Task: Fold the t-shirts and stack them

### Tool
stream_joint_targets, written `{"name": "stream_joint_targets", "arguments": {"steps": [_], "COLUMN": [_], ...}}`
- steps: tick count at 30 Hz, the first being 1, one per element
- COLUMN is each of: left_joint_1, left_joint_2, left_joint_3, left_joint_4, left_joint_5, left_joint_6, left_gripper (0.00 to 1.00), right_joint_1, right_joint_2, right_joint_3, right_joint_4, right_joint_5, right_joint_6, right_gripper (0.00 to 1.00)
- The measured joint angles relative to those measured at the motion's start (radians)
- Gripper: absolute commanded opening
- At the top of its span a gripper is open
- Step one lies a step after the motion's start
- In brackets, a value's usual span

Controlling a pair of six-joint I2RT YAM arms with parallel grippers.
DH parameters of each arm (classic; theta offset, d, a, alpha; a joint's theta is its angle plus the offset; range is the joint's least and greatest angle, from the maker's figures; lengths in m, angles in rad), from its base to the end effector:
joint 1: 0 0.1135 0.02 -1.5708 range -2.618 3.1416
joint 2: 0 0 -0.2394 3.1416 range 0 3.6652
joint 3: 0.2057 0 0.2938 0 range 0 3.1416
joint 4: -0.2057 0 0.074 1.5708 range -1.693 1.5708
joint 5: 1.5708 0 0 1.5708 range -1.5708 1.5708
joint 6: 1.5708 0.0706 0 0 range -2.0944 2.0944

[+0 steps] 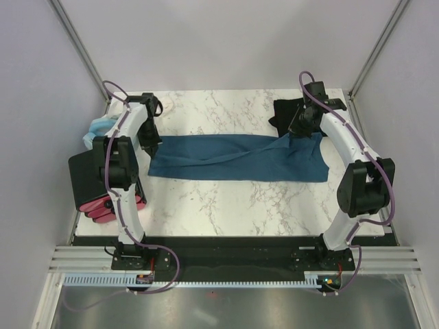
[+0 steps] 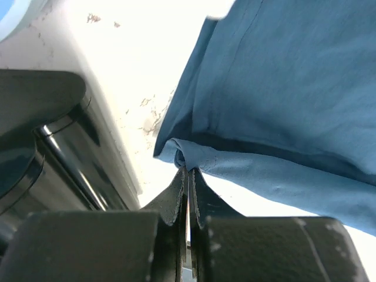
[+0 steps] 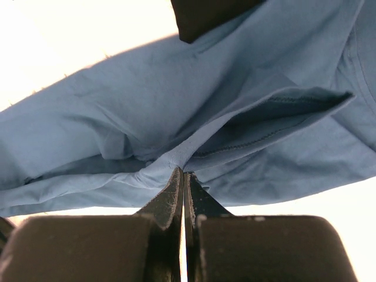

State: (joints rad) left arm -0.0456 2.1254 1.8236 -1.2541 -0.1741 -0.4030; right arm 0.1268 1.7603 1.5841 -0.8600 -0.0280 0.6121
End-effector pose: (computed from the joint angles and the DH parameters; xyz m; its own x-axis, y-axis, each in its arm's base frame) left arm 0.4408 -0.0079 0.1453 -0.9354 -0.3440 -0.0816 -0.3528 0.9230 0.1535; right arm 0.4287 0.0566 0.2329 -0.7794 0.4797 -0.4032 0.3754 0.8726 0.3125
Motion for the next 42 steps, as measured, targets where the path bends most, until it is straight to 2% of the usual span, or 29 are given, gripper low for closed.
{"name": "stream_joint_targets", "arguments": {"steps": [8,24,36,38,39,41,42], "left_joint_1": [0.0,0.0,0.002,0.003,0.005,0.007,0.009], "left_joint_2": [0.089,0.169,0.173,0.174,0.176,0.182,0.185], "left_joint_3": [0.098,0.141,0.16,0.16,0.162,0.165,0.167], "left_joint_4": [0.0,-0.005,-0.016,-0.017,-0.019,-0.02,-0.02], "left_joint_5": [0.022,0.004,-0.039,-0.039,-0.04,-0.037,-0.038], "left_joint_6": [0.0,0.0,0.0,0.0,0.0,0.0,0.0], "left_gripper": [0.02,0.02,0.02,0.09,0.11,0.14,0.14], "right_joint_1": [0.0,0.0,0.0,0.0,0.0,0.001,0.001], "right_joint_2": [0.074,0.238,0.327,0.338,0.348,0.365,0.375], "right_joint_3": [0.043,0.171,0.246,0.263,0.279,0.304,0.316], "right_joint_4": [-0.001,-0.009,-0.018,-0.021,-0.027,-0.034,-0.035], "right_joint_5": [0.011,0.025,0.026,0.026,0.026,0.026,0.025], "right_joint_6": [0.0,-0.006,-0.007,-0.008,-0.011,-0.016,-0.021], "right_gripper": [0.0,0.0,0.0,0.12,0.24,0.31,0.31]}}
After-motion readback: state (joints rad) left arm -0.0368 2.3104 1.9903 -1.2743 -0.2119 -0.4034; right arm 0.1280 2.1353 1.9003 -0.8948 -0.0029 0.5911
